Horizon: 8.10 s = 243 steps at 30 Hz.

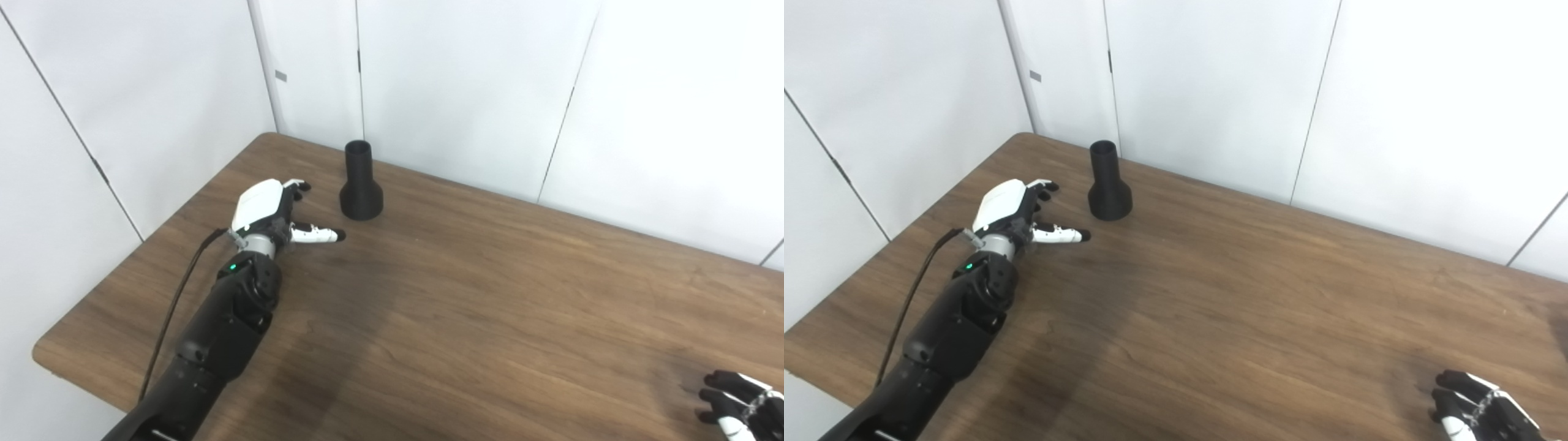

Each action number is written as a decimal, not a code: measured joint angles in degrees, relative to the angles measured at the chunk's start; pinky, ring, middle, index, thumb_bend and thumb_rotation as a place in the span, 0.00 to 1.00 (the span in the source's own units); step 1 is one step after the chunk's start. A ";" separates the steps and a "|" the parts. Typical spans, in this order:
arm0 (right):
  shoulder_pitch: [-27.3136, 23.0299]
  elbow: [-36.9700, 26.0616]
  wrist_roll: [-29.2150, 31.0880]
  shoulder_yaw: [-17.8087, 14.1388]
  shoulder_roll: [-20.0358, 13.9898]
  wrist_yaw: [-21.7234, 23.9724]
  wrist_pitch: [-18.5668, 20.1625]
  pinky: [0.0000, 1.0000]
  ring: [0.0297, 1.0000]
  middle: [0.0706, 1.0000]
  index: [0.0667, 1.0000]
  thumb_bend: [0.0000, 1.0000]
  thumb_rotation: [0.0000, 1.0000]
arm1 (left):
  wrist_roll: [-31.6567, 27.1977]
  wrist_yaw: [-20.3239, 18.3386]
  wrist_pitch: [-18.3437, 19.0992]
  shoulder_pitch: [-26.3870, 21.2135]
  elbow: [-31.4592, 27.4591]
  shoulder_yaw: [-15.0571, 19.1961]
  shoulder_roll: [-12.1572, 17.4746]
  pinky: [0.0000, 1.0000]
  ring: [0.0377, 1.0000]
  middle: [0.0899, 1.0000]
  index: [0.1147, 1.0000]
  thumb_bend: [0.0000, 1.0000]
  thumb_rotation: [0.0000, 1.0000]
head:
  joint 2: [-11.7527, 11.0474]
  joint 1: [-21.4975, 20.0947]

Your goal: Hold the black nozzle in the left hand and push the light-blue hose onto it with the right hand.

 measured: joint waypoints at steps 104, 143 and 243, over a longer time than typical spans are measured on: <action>5.07 -10.04 -6.42 2.57 0.95 0.66 6.19 0.56 0.65 0.66 0.65 0.20 0.00 | 1.29 24.80 -29.86 -10.72 29.02 -11.87 -8.66 0.20 0.24 0.35 0.44 0.52 0.00 | 2.73 -5.89; 4.36 -19.70 -8.58 -3.19 4.62 -4.42 11.49 0.59 0.67 0.67 0.65 0.27 0.00 | 7.67 29.09 -50.12 -5.41 19.98 -15.82 -8.76 0.20 0.25 0.35 0.45 0.52 0.00 | 0.88 -25.93; -20.52 12.28 -14.94 -13.50 -4.44 -17.59 26.55 0.76 0.83 0.87 0.88 0.87 0.35 | 9.91 39.74 -52.68 -11.05 21.78 -38.70 -6.26 0.35 0.38 0.40 0.45 0.52 0.00 | 2.29 -42.10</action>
